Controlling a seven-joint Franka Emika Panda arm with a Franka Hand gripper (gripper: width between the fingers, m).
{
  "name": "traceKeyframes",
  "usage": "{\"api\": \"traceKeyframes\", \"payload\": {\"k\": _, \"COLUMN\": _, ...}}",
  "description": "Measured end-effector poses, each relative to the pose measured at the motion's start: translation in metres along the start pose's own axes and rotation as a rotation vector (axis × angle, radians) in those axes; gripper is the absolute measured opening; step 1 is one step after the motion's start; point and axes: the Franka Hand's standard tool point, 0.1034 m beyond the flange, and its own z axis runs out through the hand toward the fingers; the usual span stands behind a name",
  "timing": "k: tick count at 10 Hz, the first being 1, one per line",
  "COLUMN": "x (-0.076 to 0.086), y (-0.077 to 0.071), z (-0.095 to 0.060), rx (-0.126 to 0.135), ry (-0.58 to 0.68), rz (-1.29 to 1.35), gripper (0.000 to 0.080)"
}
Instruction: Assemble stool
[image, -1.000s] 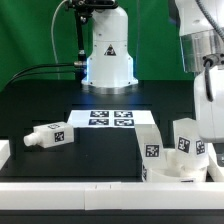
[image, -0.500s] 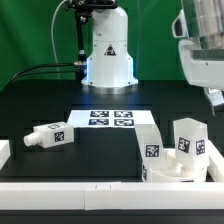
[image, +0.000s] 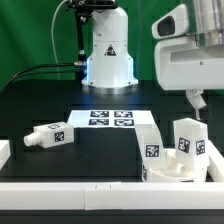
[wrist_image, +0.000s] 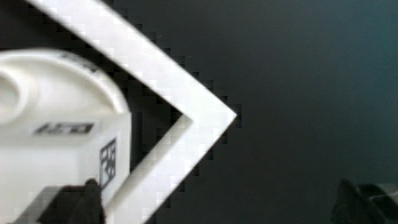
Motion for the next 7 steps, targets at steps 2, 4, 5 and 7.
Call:
{"api": "traceKeyframes", "payload": {"k": 2, "x": 0.002, "y": 0.005, "z": -0.004, "rx": -0.048, "ry": 0.002, "rz": -0.379, "gripper": 0.0649}}
{"api": "traceKeyframes", "payload": {"k": 4, "x": 0.004, "y": 0.007, "z": -0.004, "rx": -0.057, "ry": 0.003, "rz": -0.515, "gripper": 0.0649}}
{"api": "traceKeyframes", "payload": {"k": 5, "x": 0.005, "y": 0.008, "z": -0.004, "rx": -0.058, "ry": 0.002, "rz": -0.569, "gripper": 0.0649}}
{"api": "traceKeyframes", "payload": {"k": 7, "x": 0.006, "y": 0.013, "z": 0.001, "rx": -0.109, "ry": -0.006, "rz": -0.864, "gripper": 0.0649}}
